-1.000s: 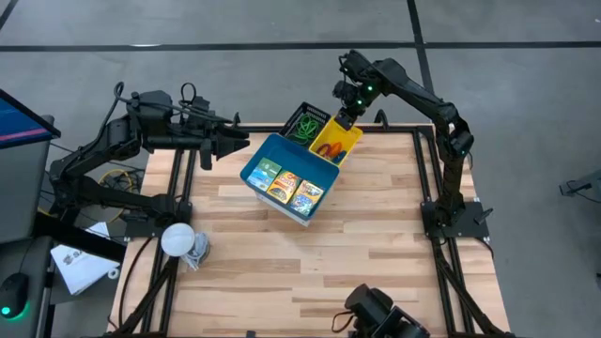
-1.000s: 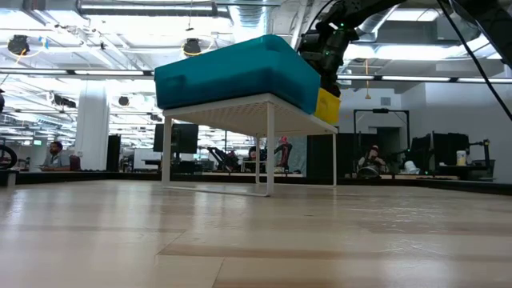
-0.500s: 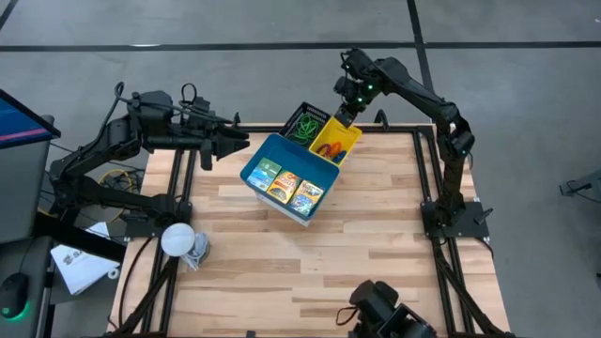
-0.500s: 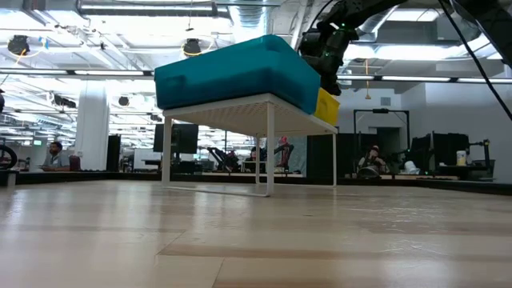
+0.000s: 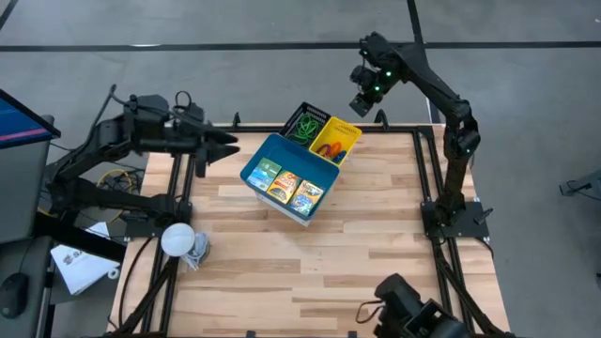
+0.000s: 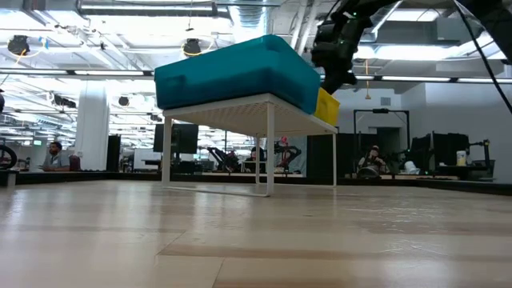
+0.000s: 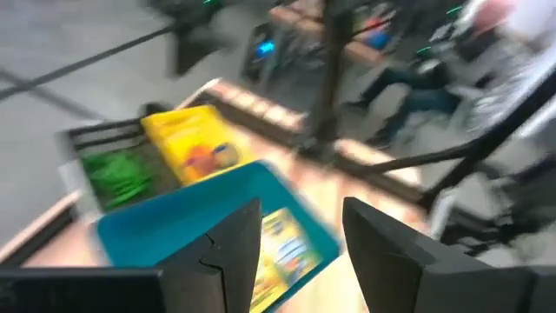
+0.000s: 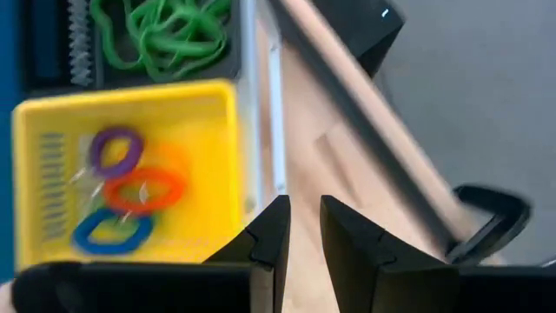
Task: Pick & Place Office Desk Supplies
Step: Return to Home Position
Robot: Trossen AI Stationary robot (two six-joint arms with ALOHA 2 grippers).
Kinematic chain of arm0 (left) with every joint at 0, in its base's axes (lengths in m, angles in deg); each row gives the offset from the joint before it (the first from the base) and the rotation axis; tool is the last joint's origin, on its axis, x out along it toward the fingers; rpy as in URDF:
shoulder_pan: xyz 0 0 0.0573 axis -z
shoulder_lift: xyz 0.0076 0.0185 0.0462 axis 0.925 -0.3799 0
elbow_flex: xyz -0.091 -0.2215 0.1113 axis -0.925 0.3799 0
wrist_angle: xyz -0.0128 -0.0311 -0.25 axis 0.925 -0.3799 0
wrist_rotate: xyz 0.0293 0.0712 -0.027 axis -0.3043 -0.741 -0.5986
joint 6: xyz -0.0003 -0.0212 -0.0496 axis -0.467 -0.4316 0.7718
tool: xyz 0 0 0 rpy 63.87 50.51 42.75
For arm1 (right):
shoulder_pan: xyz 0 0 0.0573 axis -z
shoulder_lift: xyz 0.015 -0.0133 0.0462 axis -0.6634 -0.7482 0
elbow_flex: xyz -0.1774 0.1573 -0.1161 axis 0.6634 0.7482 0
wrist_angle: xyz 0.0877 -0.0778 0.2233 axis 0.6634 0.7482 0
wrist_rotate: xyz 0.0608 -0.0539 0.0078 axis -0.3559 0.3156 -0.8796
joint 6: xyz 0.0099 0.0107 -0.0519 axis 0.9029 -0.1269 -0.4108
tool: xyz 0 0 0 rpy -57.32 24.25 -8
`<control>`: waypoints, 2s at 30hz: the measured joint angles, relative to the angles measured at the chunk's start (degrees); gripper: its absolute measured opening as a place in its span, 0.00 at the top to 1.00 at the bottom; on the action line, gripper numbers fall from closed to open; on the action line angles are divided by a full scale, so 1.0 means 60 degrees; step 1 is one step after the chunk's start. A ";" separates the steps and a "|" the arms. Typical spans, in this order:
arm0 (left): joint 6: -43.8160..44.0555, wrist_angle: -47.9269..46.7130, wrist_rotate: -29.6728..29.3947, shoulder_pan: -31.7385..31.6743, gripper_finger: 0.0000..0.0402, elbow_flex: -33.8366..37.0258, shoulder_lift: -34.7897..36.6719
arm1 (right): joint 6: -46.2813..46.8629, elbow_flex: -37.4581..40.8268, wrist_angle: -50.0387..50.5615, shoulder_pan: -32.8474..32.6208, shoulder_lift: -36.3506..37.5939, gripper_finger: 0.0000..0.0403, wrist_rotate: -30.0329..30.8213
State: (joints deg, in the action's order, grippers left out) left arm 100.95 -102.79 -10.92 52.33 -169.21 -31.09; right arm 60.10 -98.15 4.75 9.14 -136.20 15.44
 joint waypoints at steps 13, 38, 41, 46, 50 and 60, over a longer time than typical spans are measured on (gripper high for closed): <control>-0.0718 -0.1059 -0.0382 -0.0017 0.60 0.2366 0.3859 | 0.0711 0.0011 0.0261 -0.0926 0.1933 0.84 -0.1298; -0.0120 0.6868 0.0323 0.0081 0.78 1.1634 0.8064 | 0.4462 0.0007 -0.0243 -0.4466 0.3929 0.84 0.1459; 0.0035 0.6847 0.0545 0.0272 0.81 1.1892 0.8593 | 0.4748 0.0011 -0.0262 -0.4806 0.3927 0.84 0.1799; 0.0182 0.6944 0.0548 0.0613 0.90 1.2476 0.9322 | 0.5304 0.0011 -0.0416 -0.5268 0.3949 0.84 0.2271; 0.0176 0.7293 0.0489 0.0760 0.97 1.2865 0.9309 | 0.5663 0.0007 -0.0600 -0.5534 0.3991 0.84 0.2343; -0.0098 0.7873 0.0013 0.0803 1.00 1.3720 0.9277 | 0.6440 0.0007 -0.0839 -0.6161 0.3988 0.84 0.2825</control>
State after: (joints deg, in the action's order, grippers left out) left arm 100.36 -55.55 -10.84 57.15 -86.89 24.57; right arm 98.74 -98.11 -0.28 -27.82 -112.27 32.39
